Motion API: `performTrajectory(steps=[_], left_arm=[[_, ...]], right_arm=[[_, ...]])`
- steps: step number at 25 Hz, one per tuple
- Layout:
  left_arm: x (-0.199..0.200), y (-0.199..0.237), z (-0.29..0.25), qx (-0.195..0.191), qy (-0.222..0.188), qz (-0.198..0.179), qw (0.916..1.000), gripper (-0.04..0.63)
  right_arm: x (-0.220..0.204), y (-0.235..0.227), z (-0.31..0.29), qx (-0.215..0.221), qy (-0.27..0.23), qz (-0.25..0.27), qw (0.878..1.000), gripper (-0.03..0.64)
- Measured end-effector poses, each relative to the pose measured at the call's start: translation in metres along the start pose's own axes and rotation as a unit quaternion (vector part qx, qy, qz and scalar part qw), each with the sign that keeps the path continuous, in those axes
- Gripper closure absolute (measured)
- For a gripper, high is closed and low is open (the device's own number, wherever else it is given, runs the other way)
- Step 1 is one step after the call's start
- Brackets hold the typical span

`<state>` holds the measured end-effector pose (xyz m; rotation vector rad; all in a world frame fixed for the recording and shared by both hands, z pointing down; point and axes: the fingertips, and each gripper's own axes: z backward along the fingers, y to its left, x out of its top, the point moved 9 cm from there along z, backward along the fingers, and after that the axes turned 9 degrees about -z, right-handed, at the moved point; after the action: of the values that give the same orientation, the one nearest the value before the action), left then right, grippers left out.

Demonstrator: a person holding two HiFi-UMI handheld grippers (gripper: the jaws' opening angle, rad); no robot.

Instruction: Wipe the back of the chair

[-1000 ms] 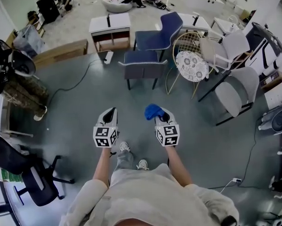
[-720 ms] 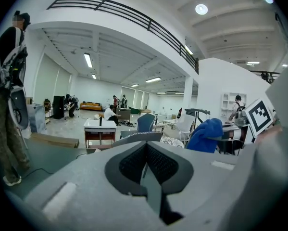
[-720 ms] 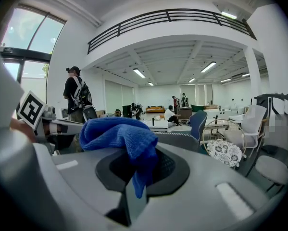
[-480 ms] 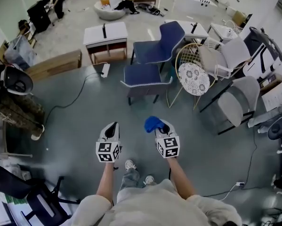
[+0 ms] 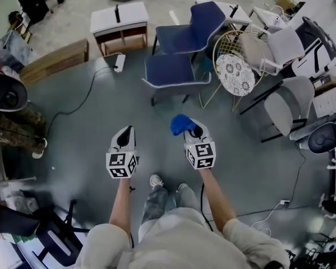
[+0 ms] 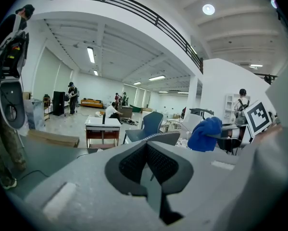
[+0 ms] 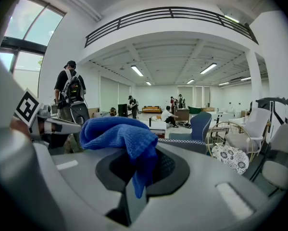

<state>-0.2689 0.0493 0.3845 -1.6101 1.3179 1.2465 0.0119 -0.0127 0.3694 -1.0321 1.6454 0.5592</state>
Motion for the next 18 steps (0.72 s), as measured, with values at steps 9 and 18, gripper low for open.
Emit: performTrajectory(steps=[9, 18], left_arm=[[-0.036, -0.009, -0.036, 0.003, 0.021, -0.008, 0.9997, 0.595], [-0.087, -0.033, -0.070, 0.013, 0.019, -0.001, 0.9997, 0.595]], right_arm=[[-0.041, -0.027, -0.031, 0.022, 0.015, 0.001, 1.000, 0.571], [-0.085, -0.052, -0.051, 0.040, 0.013, 0.004, 0.999, 0.571]])
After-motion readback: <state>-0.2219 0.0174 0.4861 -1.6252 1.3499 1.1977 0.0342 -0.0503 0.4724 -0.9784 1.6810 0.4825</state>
